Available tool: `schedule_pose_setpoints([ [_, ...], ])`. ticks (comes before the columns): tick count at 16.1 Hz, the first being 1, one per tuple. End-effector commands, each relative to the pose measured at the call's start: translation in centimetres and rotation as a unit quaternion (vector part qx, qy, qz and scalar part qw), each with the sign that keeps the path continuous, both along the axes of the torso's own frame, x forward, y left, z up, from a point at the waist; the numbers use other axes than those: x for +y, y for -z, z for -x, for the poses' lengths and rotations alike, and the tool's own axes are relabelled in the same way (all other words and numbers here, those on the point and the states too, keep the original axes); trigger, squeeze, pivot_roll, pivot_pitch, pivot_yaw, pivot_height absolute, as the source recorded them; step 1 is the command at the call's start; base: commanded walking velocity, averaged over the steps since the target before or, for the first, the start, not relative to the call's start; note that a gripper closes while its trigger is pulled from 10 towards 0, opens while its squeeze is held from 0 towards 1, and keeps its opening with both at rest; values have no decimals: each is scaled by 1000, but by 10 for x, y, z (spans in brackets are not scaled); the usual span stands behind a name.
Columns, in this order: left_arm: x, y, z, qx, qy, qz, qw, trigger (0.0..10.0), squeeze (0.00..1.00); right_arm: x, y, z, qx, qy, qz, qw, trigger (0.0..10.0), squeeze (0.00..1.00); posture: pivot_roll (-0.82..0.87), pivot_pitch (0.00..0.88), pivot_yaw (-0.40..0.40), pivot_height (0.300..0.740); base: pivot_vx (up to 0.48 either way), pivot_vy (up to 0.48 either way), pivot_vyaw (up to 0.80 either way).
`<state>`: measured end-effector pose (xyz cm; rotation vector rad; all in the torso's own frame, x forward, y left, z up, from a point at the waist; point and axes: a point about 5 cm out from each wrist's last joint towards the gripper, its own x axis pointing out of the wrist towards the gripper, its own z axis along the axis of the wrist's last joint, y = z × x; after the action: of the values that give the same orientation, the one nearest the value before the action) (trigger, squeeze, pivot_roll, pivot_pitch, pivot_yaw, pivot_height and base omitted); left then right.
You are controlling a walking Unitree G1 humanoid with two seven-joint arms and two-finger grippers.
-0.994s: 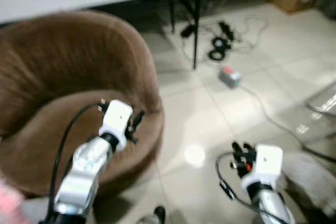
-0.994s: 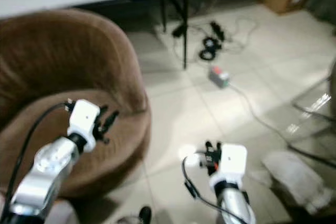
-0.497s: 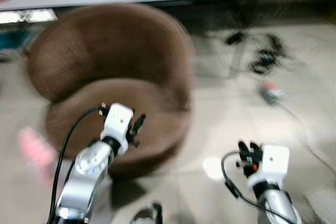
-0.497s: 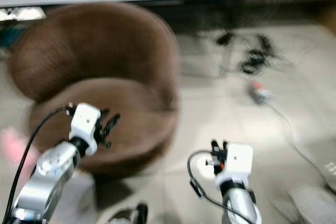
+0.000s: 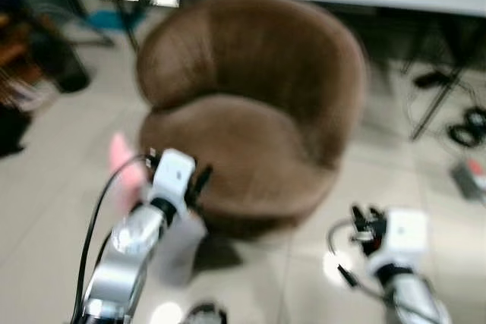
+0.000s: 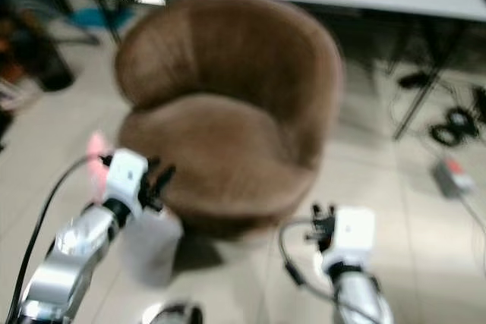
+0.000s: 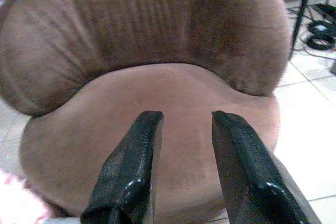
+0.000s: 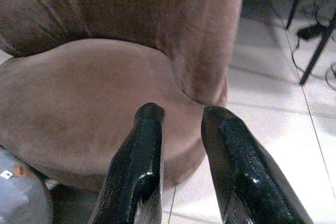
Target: Move the pillow to the sofa from floor
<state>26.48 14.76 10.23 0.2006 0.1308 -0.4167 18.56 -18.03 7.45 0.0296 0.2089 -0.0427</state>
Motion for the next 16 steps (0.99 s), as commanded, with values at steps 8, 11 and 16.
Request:
schedule_pose_setpoints([
  [8,-1,-9,-4,-32,-12,3,999,10000,0,15,-1,-11,-2,-26,-30,999,10000,0,-7,92,-27,740,0,0,800],
  [11,-4,-11,-7,-31,5,12,999,10000,0,12,-5,-14,-12,-16,-28,999,10000,0,-15,96,-8,740,236,0,800],
  [16,-3,-12,-10,-33,3,13,999,10000,0,7,-6,-13,-13,-8,-34,999,10000,0,-6,102,-12,740,372,0,0],
])
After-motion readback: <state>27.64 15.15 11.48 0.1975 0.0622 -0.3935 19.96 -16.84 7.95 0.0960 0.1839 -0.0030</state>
